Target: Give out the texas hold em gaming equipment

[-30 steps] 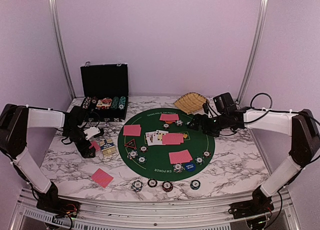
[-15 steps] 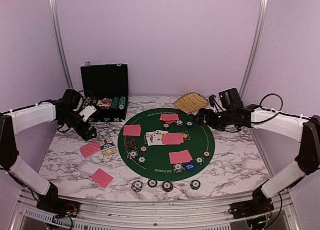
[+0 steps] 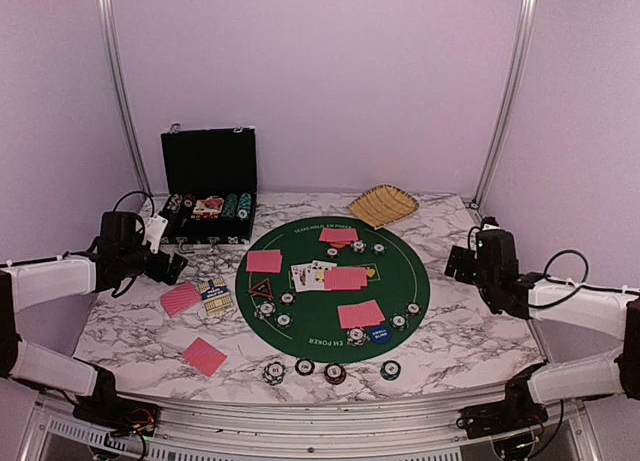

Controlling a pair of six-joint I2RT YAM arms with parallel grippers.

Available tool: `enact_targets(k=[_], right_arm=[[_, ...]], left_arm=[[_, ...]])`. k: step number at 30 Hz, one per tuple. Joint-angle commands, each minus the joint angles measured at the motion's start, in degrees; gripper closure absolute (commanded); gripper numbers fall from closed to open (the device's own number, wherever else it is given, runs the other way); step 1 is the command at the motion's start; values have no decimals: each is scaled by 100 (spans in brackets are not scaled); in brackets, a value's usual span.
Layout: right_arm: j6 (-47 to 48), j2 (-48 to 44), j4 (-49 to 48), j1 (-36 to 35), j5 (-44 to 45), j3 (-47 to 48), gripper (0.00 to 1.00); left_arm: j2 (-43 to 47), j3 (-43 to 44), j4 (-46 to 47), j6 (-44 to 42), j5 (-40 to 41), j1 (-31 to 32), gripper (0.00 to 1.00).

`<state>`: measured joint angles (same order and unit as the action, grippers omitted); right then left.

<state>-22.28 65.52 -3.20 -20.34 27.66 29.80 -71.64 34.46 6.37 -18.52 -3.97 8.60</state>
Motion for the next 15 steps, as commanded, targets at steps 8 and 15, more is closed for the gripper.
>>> enact_targets(k=[8, 15], right_arm=[[452, -197, -2436, 536, 1811, -854, 1], [1237, -79, -3675, 737, 1835, -1349, 1]], left_arm=[[-830, -164, 2169, 912, -226, -429, 1], [-1105, -724, 3614, 1005, 30, -449, 1]])
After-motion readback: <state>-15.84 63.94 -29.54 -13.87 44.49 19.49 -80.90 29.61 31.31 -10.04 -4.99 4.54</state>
